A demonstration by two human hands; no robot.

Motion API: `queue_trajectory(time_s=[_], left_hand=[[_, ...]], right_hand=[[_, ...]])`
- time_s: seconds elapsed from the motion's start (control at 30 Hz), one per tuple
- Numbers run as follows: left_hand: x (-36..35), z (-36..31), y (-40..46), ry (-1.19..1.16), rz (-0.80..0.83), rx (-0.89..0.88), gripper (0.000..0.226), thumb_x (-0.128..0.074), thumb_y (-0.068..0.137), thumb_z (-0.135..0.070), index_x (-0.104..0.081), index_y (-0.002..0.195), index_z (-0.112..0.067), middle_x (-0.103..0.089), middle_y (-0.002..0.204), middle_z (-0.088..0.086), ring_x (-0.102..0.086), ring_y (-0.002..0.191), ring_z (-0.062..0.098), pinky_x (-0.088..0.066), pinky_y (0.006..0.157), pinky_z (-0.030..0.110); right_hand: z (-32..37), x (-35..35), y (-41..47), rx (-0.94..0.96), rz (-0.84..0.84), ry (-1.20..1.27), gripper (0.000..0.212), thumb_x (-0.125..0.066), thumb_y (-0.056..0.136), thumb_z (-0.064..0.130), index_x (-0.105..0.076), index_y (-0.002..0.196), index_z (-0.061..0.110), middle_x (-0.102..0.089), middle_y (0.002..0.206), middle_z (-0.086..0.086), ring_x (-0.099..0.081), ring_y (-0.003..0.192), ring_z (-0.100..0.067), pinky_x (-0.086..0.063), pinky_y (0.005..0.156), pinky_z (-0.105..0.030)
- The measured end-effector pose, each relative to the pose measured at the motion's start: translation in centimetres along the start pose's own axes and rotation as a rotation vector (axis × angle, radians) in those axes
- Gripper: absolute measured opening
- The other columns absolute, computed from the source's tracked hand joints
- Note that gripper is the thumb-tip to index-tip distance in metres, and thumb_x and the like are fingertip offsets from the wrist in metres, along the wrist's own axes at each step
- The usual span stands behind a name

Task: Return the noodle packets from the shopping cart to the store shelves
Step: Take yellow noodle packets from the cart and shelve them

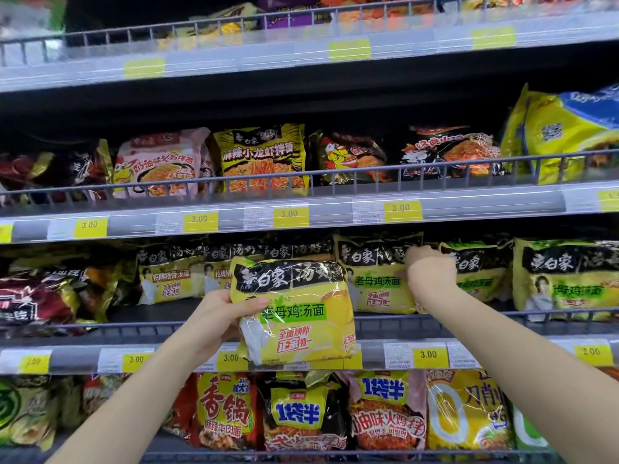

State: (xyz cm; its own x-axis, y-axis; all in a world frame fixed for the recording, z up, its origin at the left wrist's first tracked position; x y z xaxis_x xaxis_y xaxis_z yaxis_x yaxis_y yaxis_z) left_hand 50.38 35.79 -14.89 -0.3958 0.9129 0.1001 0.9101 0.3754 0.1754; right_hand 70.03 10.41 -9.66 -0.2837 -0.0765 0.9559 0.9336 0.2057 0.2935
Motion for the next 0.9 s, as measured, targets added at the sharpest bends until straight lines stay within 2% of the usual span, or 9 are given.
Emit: queue_trajectory(time_s=[0.07,0.17,0.27,0.4,0.47,0.53,0.73,0.8,0.9], left_hand=[[-0.3,0.1,0.4,0.011,-0.004,0.003,0.016,-0.078,0.067,-0.022,-0.071,0.070,-0.007,-0.068,0.072,0.013,-0.064,0.064,0.024,-0.050,0.062,0.033],[-0.9,0.0,1.1,-0.008,0.013,-0.035,0.024,-0.072,0.078,-0.012,-0.065,0.055,-0.017,-0.066,0.055,0.000,-0.062,0.050,0.013,-0.046,0.047,0.022],[-1.8,-0.3,1.3,-0.010,0.008,-0.044,0.013,-0.071,0.079,-0.013,-0.064,0.068,-0.011,-0.067,0.059,0.002,-0.062,0.058,0.018,-0.048,0.054,0.027],[-3.0,-0.2,2.1,-0.010,0.022,-0.022,0.019,-0.073,0.074,-0.018,-0.057,0.070,-0.008,-0.061,0.061,0.005,-0.058,0.049,0.014,-0.043,0.044,0.021],[-3.6,-0.4,2.3,-0.028,0.046,-0.029,0.031,-0.083,0.065,-0.025,-0.059,0.075,-0.007,-0.062,0.066,0.009,-0.059,0.058,0.020,-0.044,0.053,0.026],[-4.2,-0.4,2.6,-0.026,0.057,-0.008,0.045,-0.089,0.054,-0.032,-0.060,0.078,-0.006,-0.063,0.068,0.010,-0.058,0.065,0.025,-0.040,0.061,0.034],[-6.7,-1.1,2.8,-0.060,0.077,-0.019,0.036,-0.062,0.086,-0.008,-0.057,0.050,-0.011,-0.058,0.042,-0.002,-0.054,0.035,0.009,-0.035,0.035,0.013],[-7.1,-1.5,2.8,-0.052,0.078,-0.038,0.043,-0.073,0.079,-0.026,-0.056,0.042,-0.014,-0.059,0.048,0.002,-0.056,0.047,0.016,-0.039,0.047,0.017],[-7.2,-1.7,2.9,-0.025,0.054,-0.076,0.049,-0.070,0.069,-0.055,-0.066,0.076,-0.006,-0.071,0.080,0.011,-0.062,0.076,0.026,-0.044,0.071,0.032]], right_hand=[[0.3,-0.2,-0.2,0.006,-0.011,-0.075,0.023,-0.058,0.089,0.005,-0.063,0.111,0.007,-0.068,0.101,-0.003,-0.066,0.083,-0.021,-0.034,0.044,-0.023],[0.3,-0.3,-1.0,0.048,-0.047,-0.146,0.035,-0.055,0.082,-0.009,-0.061,0.113,0.007,-0.068,0.102,-0.004,-0.067,0.084,-0.021,-0.041,0.053,-0.026],[-0.1,0.4,-2.2,0.145,-0.183,-0.217,0.038,-0.054,0.084,-0.007,-0.053,0.120,0.005,-0.064,0.110,-0.009,-0.066,0.094,-0.026,-0.042,0.066,-0.030],[-1.2,2.3,-3.7,0.162,-0.297,0.204,0.025,-0.047,0.096,0.020,-0.055,0.075,0.008,-0.059,0.074,-0.006,-0.060,0.072,-0.028,-0.037,0.065,-0.029],[-1.2,1.7,-4.1,0.177,-0.109,0.784,0.049,-0.044,0.096,0.046,-0.059,0.070,0.007,-0.059,0.064,-0.005,-0.061,0.065,-0.023,-0.047,0.069,-0.031],[-0.1,0.6,-5.1,0.191,0.209,1.182,0.063,-0.050,0.086,0.060,-0.065,0.100,0.001,-0.072,0.088,-0.011,-0.071,0.080,-0.021,-0.056,0.082,-0.037],[1.1,-1.4,-6.0,0.131,0.503,1.338,0.045,-0.080,0.072,0.031,-0.063,0.099,-0.001,-0.075,0.091,-0.012,-0.073,0.083,-0.021,-0.058,0.077,-0.033],[0.8,-1.7,-5.7,0.072,0.518,1.413,0.046,-0.081,0.070,0.025,-0.064,0.103,-0.001,-0.075,0.088,-0.010,-0.072,0.080,-0.021,-0.058,0.073,-0.033],[0.4,-1.7,-5.2,-0.022,0.558,1.509,0.048,-0.081,0.069,0.021,-0.063,0.108,0.001,-0.075,0.096,-0.012,-0.071,0.088,-0.025,-0.057,0.078,-0.038]])
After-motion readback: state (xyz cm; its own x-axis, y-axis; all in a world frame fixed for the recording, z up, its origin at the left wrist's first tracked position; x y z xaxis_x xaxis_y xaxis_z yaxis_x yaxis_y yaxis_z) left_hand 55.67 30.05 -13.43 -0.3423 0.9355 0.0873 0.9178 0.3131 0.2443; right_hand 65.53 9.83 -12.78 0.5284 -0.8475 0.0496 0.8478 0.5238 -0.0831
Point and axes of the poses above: each hand's wrist, its own y-axis towards the middle knuckle, its own x-axis out of the back of the hand, z = x × y, the point moved 5 cm from there along y, towards the middle knuckle
